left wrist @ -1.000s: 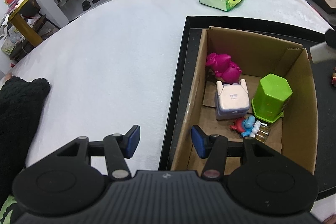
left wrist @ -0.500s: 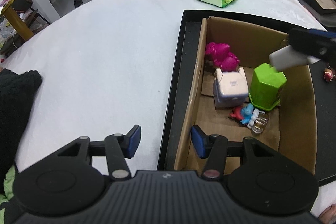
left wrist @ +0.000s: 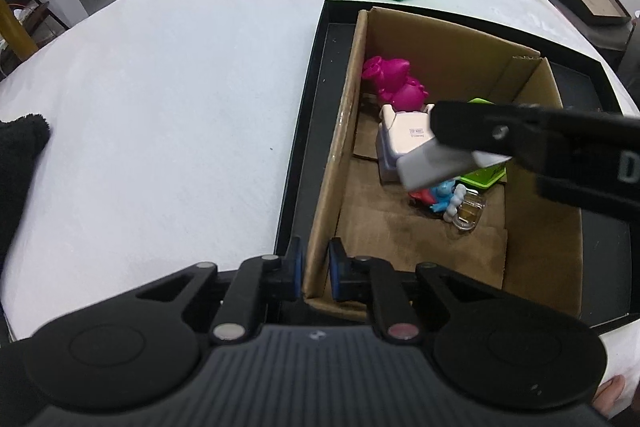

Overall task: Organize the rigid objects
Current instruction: 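Carry the white plug into the box and open the right tool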

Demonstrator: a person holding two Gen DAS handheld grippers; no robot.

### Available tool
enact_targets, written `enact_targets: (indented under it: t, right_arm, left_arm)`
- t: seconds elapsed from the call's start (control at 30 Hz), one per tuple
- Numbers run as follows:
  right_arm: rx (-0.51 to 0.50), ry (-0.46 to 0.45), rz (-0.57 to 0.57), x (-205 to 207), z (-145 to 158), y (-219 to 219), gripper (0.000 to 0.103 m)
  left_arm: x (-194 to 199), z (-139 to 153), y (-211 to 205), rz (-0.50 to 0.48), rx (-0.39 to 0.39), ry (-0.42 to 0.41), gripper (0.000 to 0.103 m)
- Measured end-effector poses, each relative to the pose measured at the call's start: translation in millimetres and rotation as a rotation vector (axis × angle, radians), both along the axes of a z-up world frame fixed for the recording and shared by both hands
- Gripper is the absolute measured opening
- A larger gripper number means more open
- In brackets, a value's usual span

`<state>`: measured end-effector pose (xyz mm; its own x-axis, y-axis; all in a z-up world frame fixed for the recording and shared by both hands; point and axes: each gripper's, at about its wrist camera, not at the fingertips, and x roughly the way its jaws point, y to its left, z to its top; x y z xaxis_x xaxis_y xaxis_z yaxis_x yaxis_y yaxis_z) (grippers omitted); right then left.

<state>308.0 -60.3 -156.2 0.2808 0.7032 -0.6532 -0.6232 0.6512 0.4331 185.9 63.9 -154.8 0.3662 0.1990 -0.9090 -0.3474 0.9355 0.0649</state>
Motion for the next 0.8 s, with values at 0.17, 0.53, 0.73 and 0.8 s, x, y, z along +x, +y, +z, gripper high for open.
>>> enact_targets:
  t: [0.17, 0.53, 0.73, 0.8]
  right_arm:
    - [0.071, 0.144, 0.009, 8.2, -15.8, 2.8, 0.038]
    - [0.103, 0.101, -0.045, 9.0, 0.0, -18.3, 0.038]
    - [0.041, 0.067, -0.085, 12.2, 0.0, -28.2, 0.042]
    - [0.031, 0.060, -0.094, 14.3, -0.7, -32.9, 0.042]
  left_arm:
    - [-1.1, 0.5, 0.7, 0.005, -0.007, 0.001, 0.012]
    - [4.3, 3.3, -6.8, 0.014, 0.035, 0.026, 0.013]
    - [7.2, 9.1, -13.5, 0.005, 0.086, 0.022, 0.013]
    - [8.9, 11.4, -16.1, -0.003, 0.101, 0.018, 0.013]
